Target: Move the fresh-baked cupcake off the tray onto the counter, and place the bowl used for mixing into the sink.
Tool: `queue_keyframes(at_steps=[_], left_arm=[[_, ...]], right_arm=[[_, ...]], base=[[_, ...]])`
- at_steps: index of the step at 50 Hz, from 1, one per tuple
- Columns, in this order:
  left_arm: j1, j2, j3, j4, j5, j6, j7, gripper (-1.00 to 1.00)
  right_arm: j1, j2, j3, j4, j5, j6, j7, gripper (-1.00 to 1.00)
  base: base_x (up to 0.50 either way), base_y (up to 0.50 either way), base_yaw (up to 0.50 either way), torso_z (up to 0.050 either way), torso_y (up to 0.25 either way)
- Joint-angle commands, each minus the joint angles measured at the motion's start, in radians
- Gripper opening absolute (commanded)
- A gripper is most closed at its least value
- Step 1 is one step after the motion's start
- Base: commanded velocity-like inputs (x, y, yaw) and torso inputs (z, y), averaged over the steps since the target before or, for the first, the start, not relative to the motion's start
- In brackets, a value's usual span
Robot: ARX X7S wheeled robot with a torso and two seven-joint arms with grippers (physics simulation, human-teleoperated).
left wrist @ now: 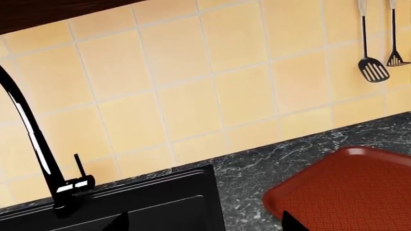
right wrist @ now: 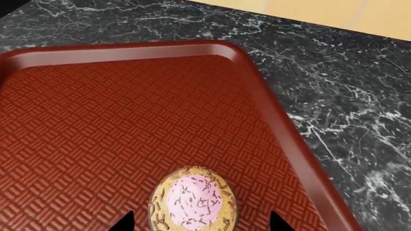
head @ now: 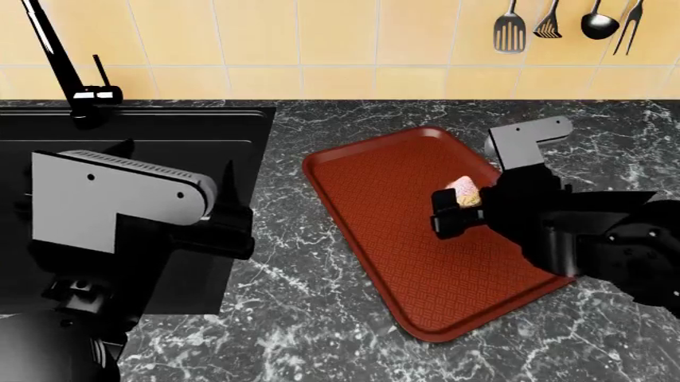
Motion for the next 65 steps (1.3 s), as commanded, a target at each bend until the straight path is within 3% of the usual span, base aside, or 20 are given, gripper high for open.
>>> queue_keyframes(at_steps=[1,65], left_arm=[[-0.003,-0.004,0.006,-0.005,-0.003,0.006,-0.004,1.0],[0.038,-0.026,0.062,-0.025,0.088,0.071,0.049,1.0]], right_arm=[[-0.012,-0.022,-0.014,0.033,-0.018,-0.004,-0.009,1.0],[-0.032,-0.083,-0.052,0.152,-0.082,-0.021,-0.095,1.0]], base=[[0.0,0.0,0.0,0.0,0.0],[0.0,0.0,0.0,0.0,0.0]])
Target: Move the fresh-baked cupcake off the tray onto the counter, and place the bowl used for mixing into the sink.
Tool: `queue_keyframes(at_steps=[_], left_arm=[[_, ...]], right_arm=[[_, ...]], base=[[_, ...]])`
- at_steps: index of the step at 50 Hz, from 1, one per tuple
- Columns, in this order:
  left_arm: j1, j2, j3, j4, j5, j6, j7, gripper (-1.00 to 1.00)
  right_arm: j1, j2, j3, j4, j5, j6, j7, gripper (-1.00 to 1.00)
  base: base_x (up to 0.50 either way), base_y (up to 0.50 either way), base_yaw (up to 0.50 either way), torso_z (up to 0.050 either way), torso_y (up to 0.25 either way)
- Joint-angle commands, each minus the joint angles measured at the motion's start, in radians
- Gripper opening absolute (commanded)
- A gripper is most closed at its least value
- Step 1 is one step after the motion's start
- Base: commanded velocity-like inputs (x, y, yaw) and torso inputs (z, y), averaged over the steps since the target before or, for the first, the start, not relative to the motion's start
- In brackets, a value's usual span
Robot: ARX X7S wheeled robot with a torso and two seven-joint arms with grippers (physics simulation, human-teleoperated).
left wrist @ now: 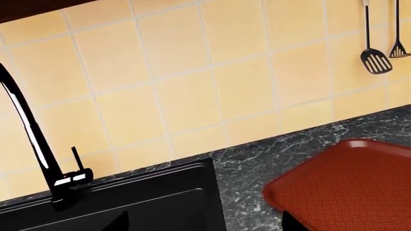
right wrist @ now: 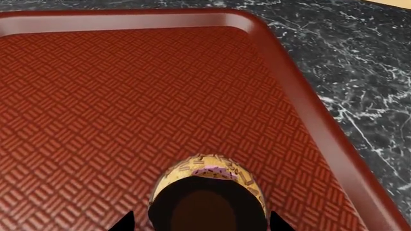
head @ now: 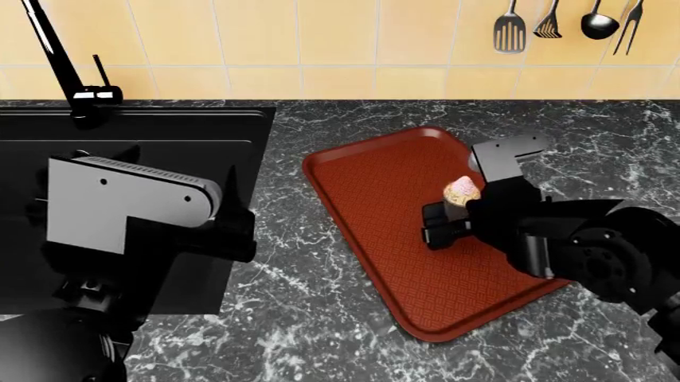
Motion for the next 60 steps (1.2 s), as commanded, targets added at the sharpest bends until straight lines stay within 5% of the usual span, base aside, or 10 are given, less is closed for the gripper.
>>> queue_keyframes(at_steps=[1,28,29,60], left_arm=[[0.0,-0.004,0.009,-0.005,0.01,0.008,0.006,1.0],[0.005,-0.009,0.026,-0.014,0.026,0.026,0.012,1.0],[0.004,-0.01,0.026,-0.015,0.024,0.026,0.011,1.0],[-0.012,-0.027,0.002,0.007,-0.045,0.038,-0.027,1.0]], right_arm=[[-0.009,-0.006,-0.009,0.019,-0.011,-0.001,-0.003,1.0],[-0.02,-0.023,-0.021,0.056,-0.014,0.013,-0.005,1.0],[-0.019,-0.023,-0.021,0.057,-0.017,0.012,-0.004,-1.0],[0.033,0.051,0.022,-0.096,0.004,0.022,0.071,-1.0]], base=[[0.0,0.0,0.0,0.0,0.0],[0.0,0.0,0.0,0.0,0.0],[0.0,0.0,0.0,0.0,0.0],[0.0,0.0,0.0,0.0,0.0]])
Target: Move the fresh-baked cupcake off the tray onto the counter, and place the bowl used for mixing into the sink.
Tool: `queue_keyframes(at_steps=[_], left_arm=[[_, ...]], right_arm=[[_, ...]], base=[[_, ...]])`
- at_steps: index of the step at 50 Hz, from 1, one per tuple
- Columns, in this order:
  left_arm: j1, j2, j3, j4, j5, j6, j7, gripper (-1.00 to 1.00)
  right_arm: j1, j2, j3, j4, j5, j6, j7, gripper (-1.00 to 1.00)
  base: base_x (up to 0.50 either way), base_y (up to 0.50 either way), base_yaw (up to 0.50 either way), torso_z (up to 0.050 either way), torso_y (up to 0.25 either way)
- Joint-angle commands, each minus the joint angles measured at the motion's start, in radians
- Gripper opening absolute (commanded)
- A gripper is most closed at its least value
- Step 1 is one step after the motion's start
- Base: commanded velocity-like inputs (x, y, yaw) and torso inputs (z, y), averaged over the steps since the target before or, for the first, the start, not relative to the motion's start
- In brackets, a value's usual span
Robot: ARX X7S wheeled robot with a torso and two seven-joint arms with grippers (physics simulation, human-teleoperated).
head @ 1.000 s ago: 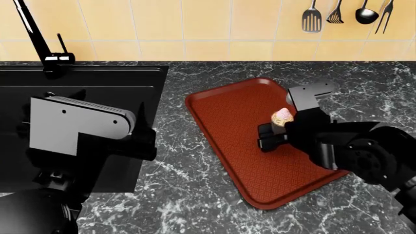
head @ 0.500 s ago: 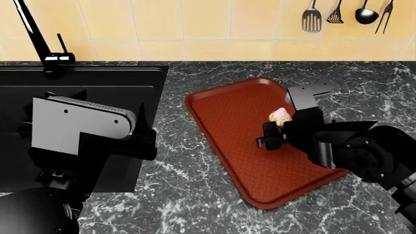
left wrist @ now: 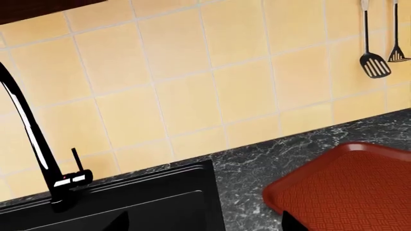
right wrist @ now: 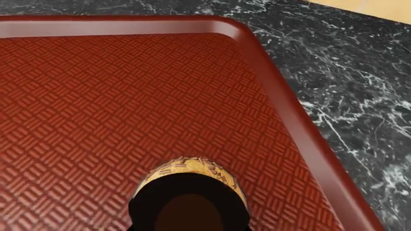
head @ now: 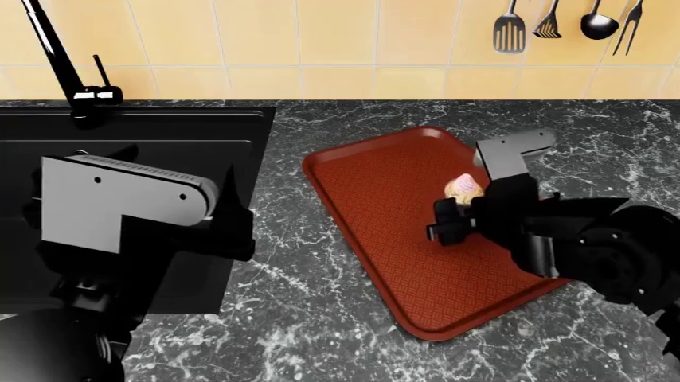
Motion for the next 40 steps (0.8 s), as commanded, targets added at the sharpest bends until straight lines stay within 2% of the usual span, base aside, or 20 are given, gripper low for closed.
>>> queue_keyframes(at_steps=[1,9,21,40], left_arm=[[-0.006,-0.008,-0.013,0.011,-0.03,0.007,-0.016,1.0],[0.015,-0.009,-0.01,0.009,-0.001,0.027,0.002,1.0],[0.024,-0.022,0.009,0.009,0.055,0.034,0.016,1.0],[-0.005,-0.037,-0.005,0.021,-0.002,0.03,-0.009,1.0]], right_arm=[[0.034,0.04,0.024,-0.084,0.009,0.015,0.038,-1.0],[0.069,0.085,0.074,-0.199,0.038,0.0,0.093,-1.0],[0.035,0.17,0.124,-0.372,0.11,-0.03,0.2,-1.0],[0.02,0.214,0.13,-0.454,0.128,-0.025,0.22,-1.0]], base=[[0.0,0.0,0.0,0.0,0.0],[0.0,0.0,0.0,0.0,0.0],[0.0,0.0,0.0,0.0,0.0],[0.0,0.0,0.0,0.0,0.0]])
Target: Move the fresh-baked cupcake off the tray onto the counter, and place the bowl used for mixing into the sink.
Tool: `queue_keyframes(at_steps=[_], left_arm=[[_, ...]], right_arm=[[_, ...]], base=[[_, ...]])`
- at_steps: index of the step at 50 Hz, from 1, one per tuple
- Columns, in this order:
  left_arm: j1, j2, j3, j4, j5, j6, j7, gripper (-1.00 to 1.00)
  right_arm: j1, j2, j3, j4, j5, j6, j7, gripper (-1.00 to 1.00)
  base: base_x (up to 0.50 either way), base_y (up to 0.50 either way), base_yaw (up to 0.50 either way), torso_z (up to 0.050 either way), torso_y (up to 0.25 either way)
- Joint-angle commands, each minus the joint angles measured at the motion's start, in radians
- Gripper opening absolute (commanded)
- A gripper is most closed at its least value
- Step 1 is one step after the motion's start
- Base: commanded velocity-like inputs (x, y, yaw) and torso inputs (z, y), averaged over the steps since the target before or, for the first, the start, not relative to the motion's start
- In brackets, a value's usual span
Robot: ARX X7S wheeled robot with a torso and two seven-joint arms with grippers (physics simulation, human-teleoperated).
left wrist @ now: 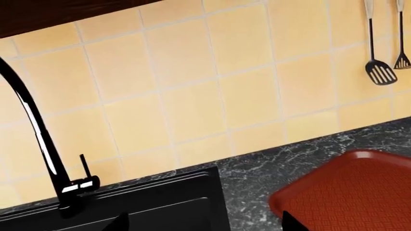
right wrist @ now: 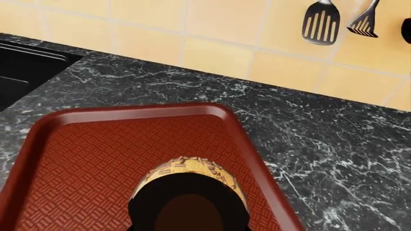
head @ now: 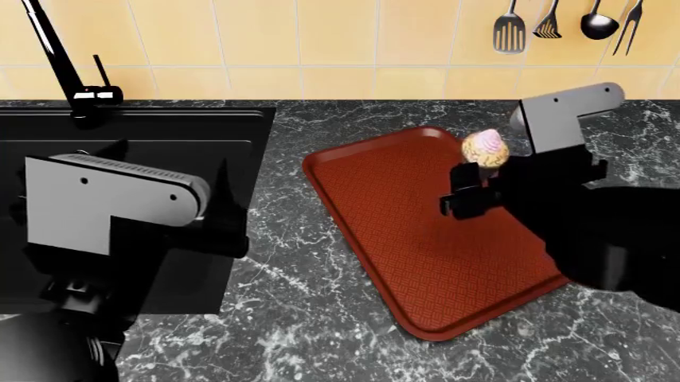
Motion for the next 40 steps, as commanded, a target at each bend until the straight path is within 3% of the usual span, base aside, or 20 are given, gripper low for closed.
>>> queue_keyframes(at_steps=[1,6,40], left_arm=[[-0.014,-0.014,-0.009,0.004,-0.026,-0.002,-0.014,1.0],[-0.027,-0.014,-0.007,0.001,-0.042,-0.006,-0.023,1.0],[-0.051,-0.018,0.015,-0.006,-0.046,-0.001,-0.027,1.0]], right_arm=[[-0.004,0.019,0.004,-0.04,-0.013,0.009,0.002,-1.0],[0.006,0.01,-0.01,-0.034,-0.038,0.025,-0.018,-1.0],[-0.004,0.016,-0.017,-0.045,-0.059,0.026,-0.026,-1.0]], base=[[0.0,0.0,0.0,0.0,0.0],[0.0,0.0,0.0,0.0,0.0],[0.0,0.37,0.0,0.0,0.0]])
